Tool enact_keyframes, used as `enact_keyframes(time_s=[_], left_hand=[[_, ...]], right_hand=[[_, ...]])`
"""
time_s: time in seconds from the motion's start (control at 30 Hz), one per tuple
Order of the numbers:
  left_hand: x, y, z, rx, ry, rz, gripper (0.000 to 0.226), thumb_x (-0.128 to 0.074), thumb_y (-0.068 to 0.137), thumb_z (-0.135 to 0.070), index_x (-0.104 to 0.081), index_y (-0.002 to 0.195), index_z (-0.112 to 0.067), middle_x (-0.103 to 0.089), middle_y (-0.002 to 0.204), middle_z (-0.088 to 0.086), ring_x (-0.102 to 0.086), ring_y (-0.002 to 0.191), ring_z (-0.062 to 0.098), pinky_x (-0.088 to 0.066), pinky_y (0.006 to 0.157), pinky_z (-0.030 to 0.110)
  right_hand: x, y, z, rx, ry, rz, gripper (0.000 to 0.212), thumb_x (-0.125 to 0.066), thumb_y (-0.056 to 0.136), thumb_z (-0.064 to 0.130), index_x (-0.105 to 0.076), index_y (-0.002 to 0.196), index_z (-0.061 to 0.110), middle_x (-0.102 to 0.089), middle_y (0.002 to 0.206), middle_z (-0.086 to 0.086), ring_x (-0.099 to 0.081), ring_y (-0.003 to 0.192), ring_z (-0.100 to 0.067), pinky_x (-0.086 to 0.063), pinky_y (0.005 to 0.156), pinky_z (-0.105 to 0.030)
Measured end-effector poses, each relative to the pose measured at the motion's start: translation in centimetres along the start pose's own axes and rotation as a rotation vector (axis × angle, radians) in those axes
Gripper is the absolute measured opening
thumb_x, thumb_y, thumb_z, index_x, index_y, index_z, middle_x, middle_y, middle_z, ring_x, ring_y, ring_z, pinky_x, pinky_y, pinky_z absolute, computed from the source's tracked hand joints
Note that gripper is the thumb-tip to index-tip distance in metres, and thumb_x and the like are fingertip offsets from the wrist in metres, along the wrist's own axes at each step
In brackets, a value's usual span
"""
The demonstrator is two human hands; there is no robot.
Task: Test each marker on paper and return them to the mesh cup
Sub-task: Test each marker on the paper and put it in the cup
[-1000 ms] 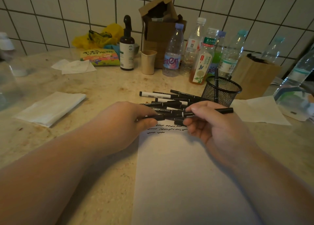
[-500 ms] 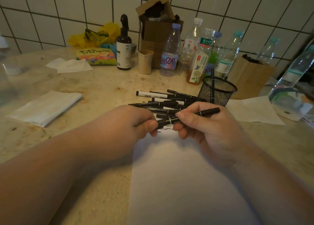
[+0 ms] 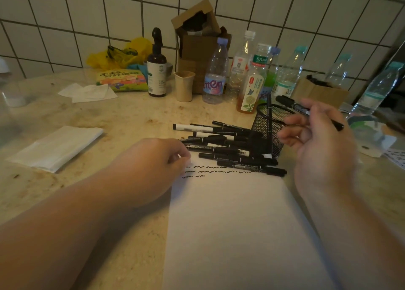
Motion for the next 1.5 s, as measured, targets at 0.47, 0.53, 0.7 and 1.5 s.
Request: enact_keyframes(time_s=[0.47,0.53,0.7,1.5], left_hand=[[-0.1,0.3,0.4,0.004,0.022,-0.011,0.015,-0.052,0.095,-0.039,-0.063,0.104,-0.044,-0.069,0.083,-0.022,-0.062,0.079,-0.001,-0.053,0.077,0.023],[0.0,0.3,0.2,-0.017,0.051,-0.006,0.015,-0.05,0.095,-0.041,-0.062,0.103,-0.044,-0.068,0.086,-0.022,-0.06,0.083,-0.001,-0.051,0.077,0.024],[0.1,0.2,0.0,-0.054,0.083,-0.006,0.015,-0.049,0.095,-0.042,-0.062,0.103,-0.043,-0.067,0.092,-0.022,-0.058,0.087,-0.001,-0.049,0.079,0.024],[0.8,-1.0,-3.0,-0.269,-0.052,-0.017,0.028,-0.064,0.079,-0.051,-0.067,0.105,-0.042,-0.063,0.081,-0.021,-0.051,0.08,-0.014,-0.037,0.057,0.012]], right_hand=[[-2.3,-0.7,-1.9,0.05,-0.861,0.307,0.023,-0.065,0.092,0.013,-0.063,0.099,0.036,-0.067,0.083,0.012,-0.064,0.084,-0.006,-0.046,0.069,-0.02],[-3.2,-1.6,-3.5,0.052,-1.125,0.483,0.017,-0.068,0.09,0.019,-0.065,0.092,0.035,-0.059,0.092,0.018,-0.056,0.093,-0.008,-0.039,0.068,-0.018],[-3.3,-1.8,-4.7,0.073,-1.335,0.533,0.013,-0.071,0.09,0.028,-0.065,0.101,0.033,-0.054,0.105,0.011,-0.043,0.106,-0.012,-0.034,0.079,-0.026],[-6.3,-4.9,-2.5,-0.355,0.121,0.588,0.005,-0.068,0.077,0.017,-0.073,0.079,0.017,-0.07,0.072,-0.015,-0.072,0.069,-0.028,-0.059,0.061,-0.03]])
Point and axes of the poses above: each hand's wrist, its own y-axis towards the middle knuckle, its own x-axis out of the back of the hand, z = x × y, the point moved 7 cm from there along y, towards the middle knuckle
